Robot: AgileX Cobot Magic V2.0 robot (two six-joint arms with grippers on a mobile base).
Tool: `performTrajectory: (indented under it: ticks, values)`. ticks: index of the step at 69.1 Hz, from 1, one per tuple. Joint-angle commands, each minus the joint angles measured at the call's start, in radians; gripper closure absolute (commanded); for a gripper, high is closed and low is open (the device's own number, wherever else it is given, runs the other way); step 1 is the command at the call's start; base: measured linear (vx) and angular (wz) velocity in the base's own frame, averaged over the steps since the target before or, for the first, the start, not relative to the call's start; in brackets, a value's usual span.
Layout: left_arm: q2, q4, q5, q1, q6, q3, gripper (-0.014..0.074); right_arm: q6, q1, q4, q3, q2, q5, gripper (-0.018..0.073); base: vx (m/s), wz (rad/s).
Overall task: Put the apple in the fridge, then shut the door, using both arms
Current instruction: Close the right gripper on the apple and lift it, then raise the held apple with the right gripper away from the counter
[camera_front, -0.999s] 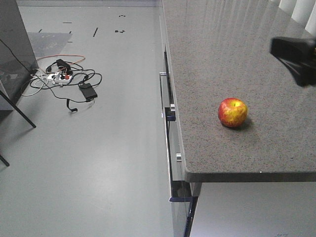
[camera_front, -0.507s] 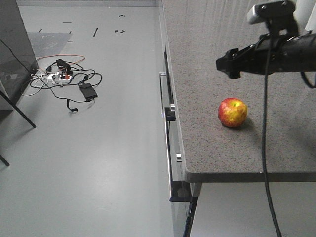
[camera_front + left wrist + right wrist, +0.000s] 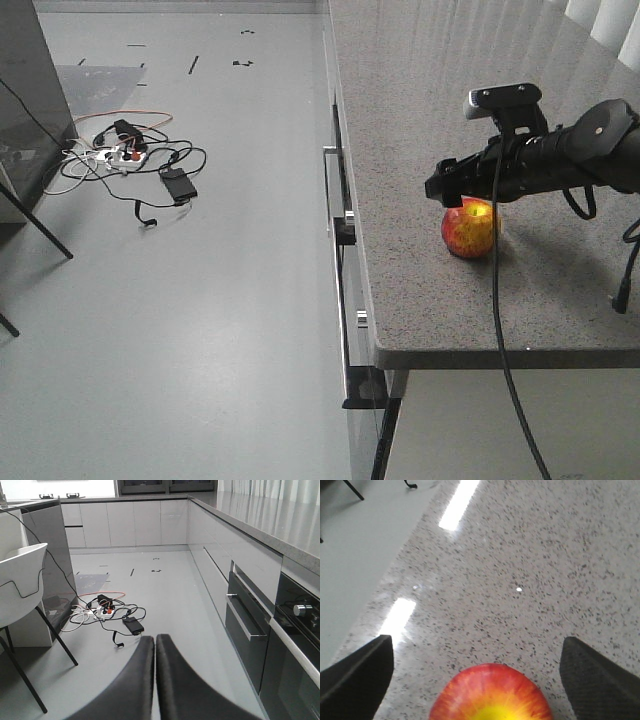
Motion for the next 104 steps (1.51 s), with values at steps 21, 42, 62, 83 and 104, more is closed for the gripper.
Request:
performTrajectory:
  ticks: [21, 42, 62, 83, 104]
  values:
    - [-0.016, -0.001, -0.07, -0.002, -0.007, 0.015, 0.0604, 0.109, 0.001, -0.094, -0.035, 0.012, -0.02, -0.0063, 0.0, 0.0]
    - [-0.016, -0.001, -0.07, -0.002, -0.007, 0.015, 0.0604, 0.14, 0.001, -0.143, -0.035, 0.033, 0.054, -0.002, 0.0, 0.0]
    - [-0.016, -0.001, -0.07, -0.002, -0.007, 0.015, 0.0604, 0.154, 0.001, -0.162, -0.035, 0.018, 0.065, 0.0197, 0.0, 0.0]
    - [-0.016, -0.001, -0.07, -0.002, -0.007, 0.015, 0.0604, 0.153, 0.001, -0.159, -0.036, -0.174, 0.039, 0.0459, 0.0, 0.0]
    - [-0.016, -0.001, -0.07, -0.002, -0.007, 0.015, 0.0604, 0.154, 0.001, -0.158, -0.034, -0.512, 0.202, 0.0486, 0.0, 0.0]
